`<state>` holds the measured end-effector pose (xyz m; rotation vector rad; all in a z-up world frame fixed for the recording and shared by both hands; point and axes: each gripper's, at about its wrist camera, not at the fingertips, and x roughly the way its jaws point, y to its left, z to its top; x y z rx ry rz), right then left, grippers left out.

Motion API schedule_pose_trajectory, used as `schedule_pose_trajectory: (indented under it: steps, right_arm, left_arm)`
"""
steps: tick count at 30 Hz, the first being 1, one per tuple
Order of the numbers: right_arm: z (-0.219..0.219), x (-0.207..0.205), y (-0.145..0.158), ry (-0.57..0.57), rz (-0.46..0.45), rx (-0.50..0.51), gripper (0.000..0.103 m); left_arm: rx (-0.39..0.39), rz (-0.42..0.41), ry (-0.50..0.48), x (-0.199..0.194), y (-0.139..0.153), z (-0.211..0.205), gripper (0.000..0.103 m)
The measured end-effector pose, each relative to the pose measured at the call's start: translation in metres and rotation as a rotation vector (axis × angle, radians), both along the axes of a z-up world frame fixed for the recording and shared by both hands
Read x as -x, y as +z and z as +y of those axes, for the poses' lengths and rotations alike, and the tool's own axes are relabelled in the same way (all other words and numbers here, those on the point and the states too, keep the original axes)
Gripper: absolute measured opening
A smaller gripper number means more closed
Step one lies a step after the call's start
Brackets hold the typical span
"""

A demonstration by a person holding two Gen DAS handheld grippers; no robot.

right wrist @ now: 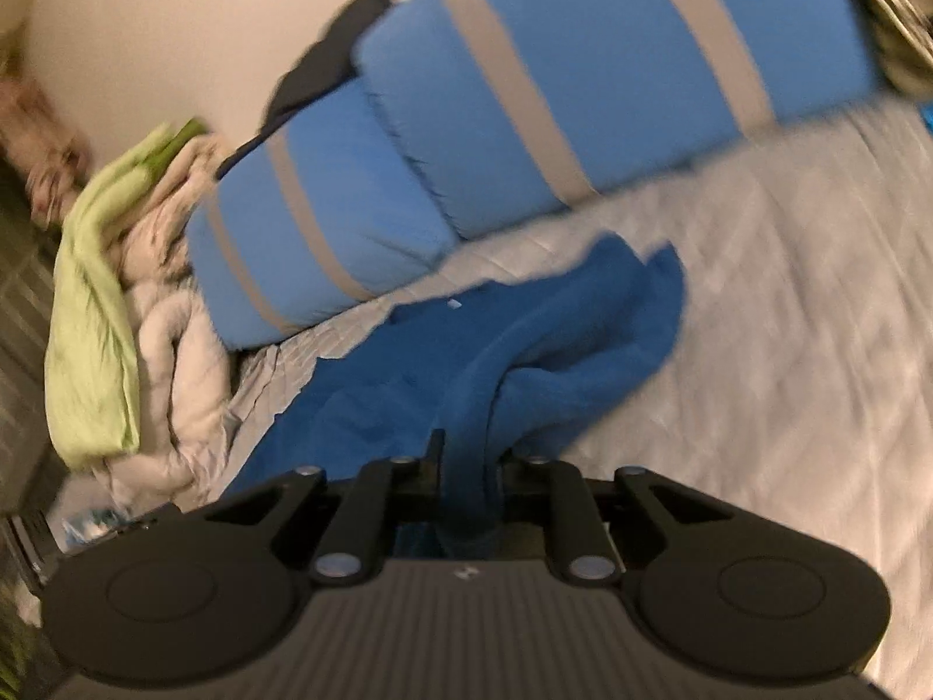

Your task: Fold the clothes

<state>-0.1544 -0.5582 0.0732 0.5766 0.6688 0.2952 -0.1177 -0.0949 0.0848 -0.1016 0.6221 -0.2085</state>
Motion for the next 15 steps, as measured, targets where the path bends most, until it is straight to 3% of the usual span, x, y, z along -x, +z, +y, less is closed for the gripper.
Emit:
schedule_pose_trajectory:
  steps: [7,15]
  right_arm:
    - [0.083,-0.043,0.041,0.111,-0.092,0.066,0.014]
    - [0.266,-0.084,0.083,0.371,-0.211,0.138,0.014]
  left_arm:
    - [0.031,-0.02,0.029,0.012,0.006,0.015,0.071]
    - [0.048,-0.022,0.142,0.049,0.029,0.071,0.071]
